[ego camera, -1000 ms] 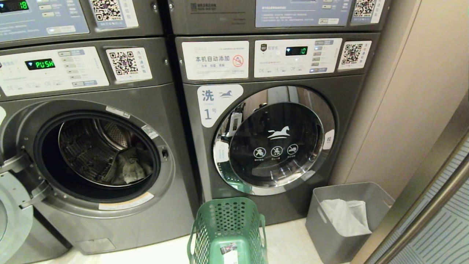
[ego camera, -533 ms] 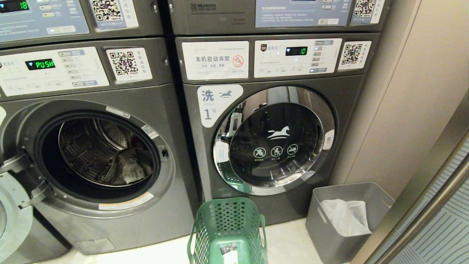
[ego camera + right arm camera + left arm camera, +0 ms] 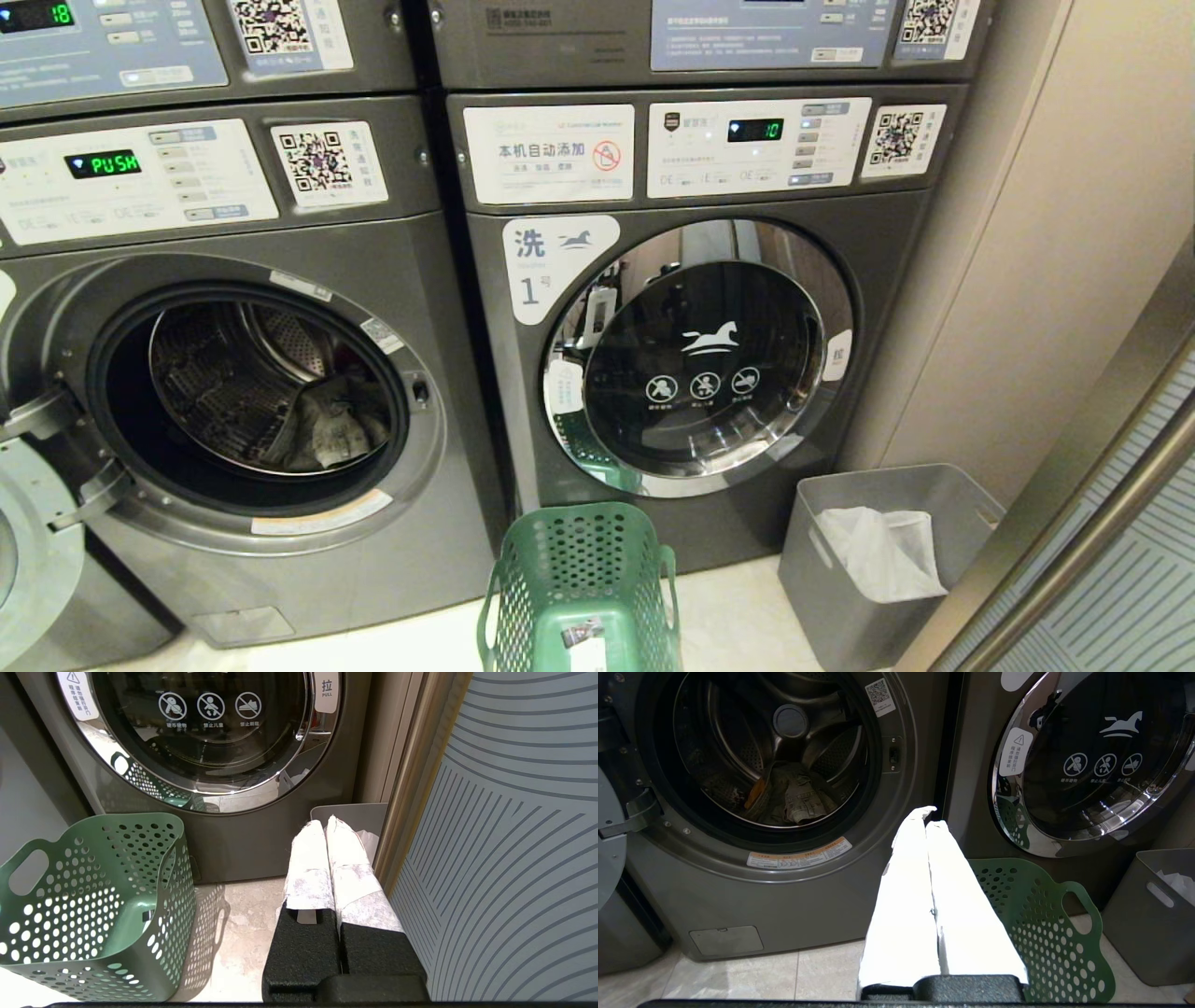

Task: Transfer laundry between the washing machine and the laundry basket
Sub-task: Pick a cloth and place it into the basket

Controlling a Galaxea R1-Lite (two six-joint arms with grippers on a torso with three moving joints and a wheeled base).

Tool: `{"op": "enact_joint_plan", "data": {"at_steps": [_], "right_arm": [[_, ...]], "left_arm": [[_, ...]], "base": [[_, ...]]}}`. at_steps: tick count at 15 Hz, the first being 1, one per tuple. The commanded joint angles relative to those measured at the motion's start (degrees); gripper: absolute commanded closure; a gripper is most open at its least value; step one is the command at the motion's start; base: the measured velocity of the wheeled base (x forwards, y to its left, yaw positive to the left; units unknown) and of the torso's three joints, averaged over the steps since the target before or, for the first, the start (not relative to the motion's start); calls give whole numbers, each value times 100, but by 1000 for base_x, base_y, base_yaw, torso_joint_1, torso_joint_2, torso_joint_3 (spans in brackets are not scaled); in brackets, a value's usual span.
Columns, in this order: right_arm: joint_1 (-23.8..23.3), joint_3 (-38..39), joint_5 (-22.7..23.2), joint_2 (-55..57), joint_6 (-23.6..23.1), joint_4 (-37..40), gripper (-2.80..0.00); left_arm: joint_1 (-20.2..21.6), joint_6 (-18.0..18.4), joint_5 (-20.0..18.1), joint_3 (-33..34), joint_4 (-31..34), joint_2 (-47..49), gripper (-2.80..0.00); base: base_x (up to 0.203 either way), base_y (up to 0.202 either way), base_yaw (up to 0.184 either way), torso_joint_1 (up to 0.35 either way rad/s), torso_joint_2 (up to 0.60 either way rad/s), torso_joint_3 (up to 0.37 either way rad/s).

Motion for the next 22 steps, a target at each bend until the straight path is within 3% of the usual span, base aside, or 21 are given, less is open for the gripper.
{"op": "enact_joint_plan", "data": {"at_steps": [1, 15, 22], "right_arm": [[0, 0, 3, 5, -3, 0, 0], [0, 0, 3, 5, -74, 4, 0], [0, 0, 3, 5, -47, 4, 0]], "left_arm": [[1, 9, 3, 229, -5, 4, 0], [1, 54, 3, 229, 4, 4, 0], [1, 44, 3, 229, -14, 4, 0]], "base": [[0, 0, 0, 0, 0, 0], [0, 0, 0, 0, 0, 0], [2, -6, 172, 1, 2, 2]]}}
